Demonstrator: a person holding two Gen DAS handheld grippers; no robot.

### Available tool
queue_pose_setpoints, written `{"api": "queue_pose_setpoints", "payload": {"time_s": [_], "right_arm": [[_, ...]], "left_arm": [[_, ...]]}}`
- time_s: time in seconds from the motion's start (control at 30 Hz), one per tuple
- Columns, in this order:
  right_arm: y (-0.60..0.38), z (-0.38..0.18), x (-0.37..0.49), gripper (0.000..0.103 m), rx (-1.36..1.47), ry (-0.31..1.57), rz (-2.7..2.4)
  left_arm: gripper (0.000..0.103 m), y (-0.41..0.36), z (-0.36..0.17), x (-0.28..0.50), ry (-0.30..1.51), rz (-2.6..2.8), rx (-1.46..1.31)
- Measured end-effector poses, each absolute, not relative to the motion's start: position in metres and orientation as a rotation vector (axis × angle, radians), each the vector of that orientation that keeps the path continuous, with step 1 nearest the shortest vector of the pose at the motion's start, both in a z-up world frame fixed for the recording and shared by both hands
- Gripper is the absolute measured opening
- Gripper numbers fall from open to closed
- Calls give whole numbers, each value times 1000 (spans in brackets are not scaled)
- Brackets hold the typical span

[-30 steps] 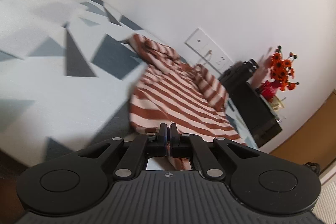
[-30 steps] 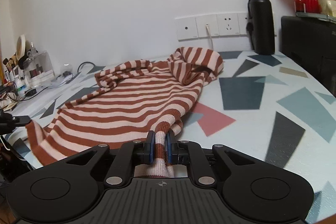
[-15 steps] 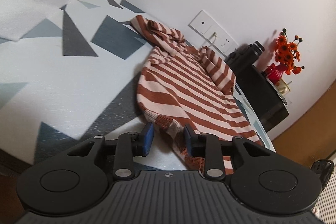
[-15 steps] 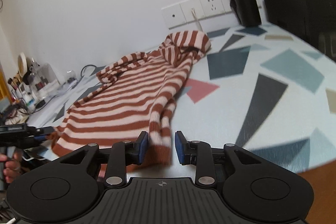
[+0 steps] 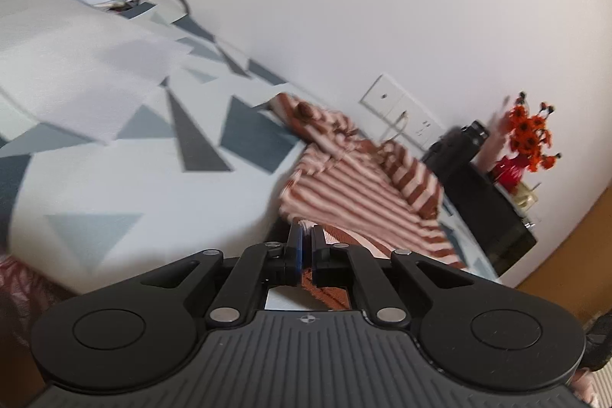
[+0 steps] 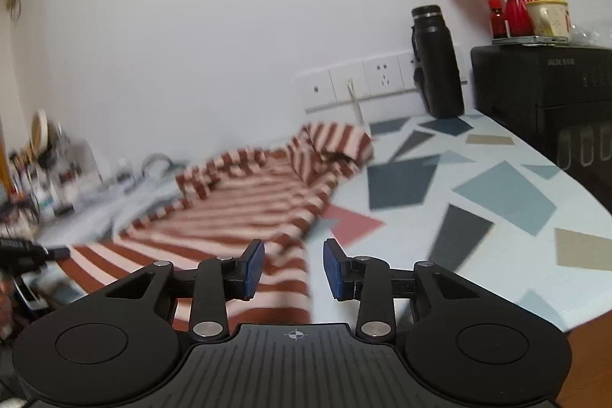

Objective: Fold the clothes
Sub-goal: 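Lift the hem with both tools and fold it toward the collar, then lower the hem onto the sweater body and open both tools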

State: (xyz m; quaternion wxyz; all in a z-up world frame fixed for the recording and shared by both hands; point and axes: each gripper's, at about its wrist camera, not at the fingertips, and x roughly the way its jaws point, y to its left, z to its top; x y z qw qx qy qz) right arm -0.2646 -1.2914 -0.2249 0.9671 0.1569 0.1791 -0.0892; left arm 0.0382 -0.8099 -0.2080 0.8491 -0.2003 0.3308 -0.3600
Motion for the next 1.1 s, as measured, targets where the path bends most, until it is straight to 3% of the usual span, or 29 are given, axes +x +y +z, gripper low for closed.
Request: {"api": "queue_pose_setpoints", "payload": {"time_s": [0.2,0.43,0.47,0.5,0.53,0.77,0.97,1.1], "right_arm": [[-1268,-253,-260,36,176,504,-152],[-1254,-264,-245,34,63,493,-204],[-1252,-265,-242,32,31,489,-213],[-1251,-264,-240,13,16,484,-213],[-1251,-264,-238,5,4,479,-216],[-1268,-240,-269,5,69,365,-292],[-1264,-249,-283,6,37,497,-263],[-1274,-235,-293,16,91,481,-233]], "left_arm": [[4,-804,-223,36,724,-747,-422],[4,-802,-229,37,726,-728,-426],[4,-802,-230,37,726,-727,-424],[4,-802,-231,37,727,-726,-423],[4,-802,-232,37,728,-724,-422],[4,-804,-236,31,727,-746,-422],[5,-806,-234,24,734,-746,-396],[9,-808,-223,22,755,-733,-320]]}}
